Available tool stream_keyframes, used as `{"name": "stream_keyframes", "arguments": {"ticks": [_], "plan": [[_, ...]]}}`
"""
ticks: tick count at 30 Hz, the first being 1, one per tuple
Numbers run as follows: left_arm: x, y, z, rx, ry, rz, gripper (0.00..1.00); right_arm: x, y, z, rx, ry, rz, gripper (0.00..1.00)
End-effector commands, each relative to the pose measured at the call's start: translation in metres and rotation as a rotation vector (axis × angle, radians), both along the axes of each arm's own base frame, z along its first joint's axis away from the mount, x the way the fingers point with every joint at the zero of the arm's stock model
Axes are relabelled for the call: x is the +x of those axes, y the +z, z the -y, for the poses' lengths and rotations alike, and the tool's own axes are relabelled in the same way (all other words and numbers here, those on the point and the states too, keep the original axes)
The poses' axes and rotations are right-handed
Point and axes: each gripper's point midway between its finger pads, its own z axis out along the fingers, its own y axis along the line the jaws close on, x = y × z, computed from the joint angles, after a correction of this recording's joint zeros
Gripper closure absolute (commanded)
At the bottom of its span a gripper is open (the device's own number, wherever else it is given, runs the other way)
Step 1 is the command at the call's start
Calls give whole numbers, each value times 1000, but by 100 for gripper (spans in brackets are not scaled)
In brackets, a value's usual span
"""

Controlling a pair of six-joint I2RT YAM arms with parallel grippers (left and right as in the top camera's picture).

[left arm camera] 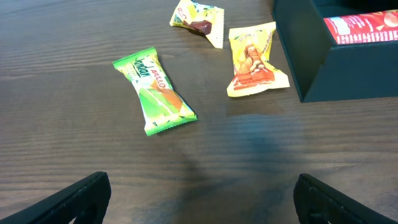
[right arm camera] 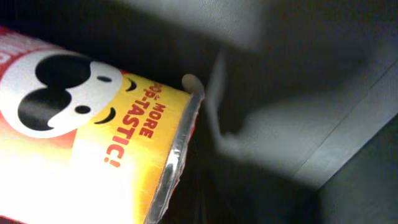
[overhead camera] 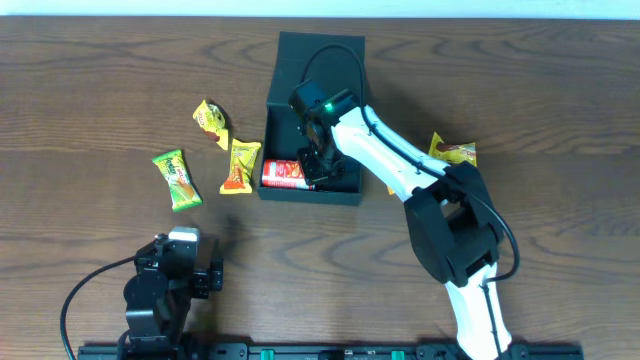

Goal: Pack container

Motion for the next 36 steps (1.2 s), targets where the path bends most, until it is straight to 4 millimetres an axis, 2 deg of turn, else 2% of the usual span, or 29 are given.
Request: {"name": "stream_keyframes", "arguments": {"ticks": [1, 8, 12, 15, 20, 22, 30, 36], "plan": [[0, -2, -2, 5, 7, 0, 5, -11, -5, -5, 24, 4, -53, 99], [0, -2, -2, 5, 7, 0, 5, -16, -5, -1, 10, 25, -73, 99], [0, -2, -2, 5, 7, 0, 5, -13, -4, 1, -2, 23, -60, 99], [0, -2, -2, 5, 7, 0, 5, 3, 5, 7, -50, 21, 12, 99], [0, -2, -2, 5, 7, 0, 5, 38, 34, 20, -148, 5, 167, 99], [0, -2, -2, 5, 7, 0, 5, 48, 38, 28, -168, -12, 197, 99], [0, -2, -2, 5, 7, 0, 5, 57, 18, 55, -200, -65, 172, 99], [0, -2, -2, 5, 7, 0, 5, 71, 2, 65, -201, -93, 173, 99]]}}
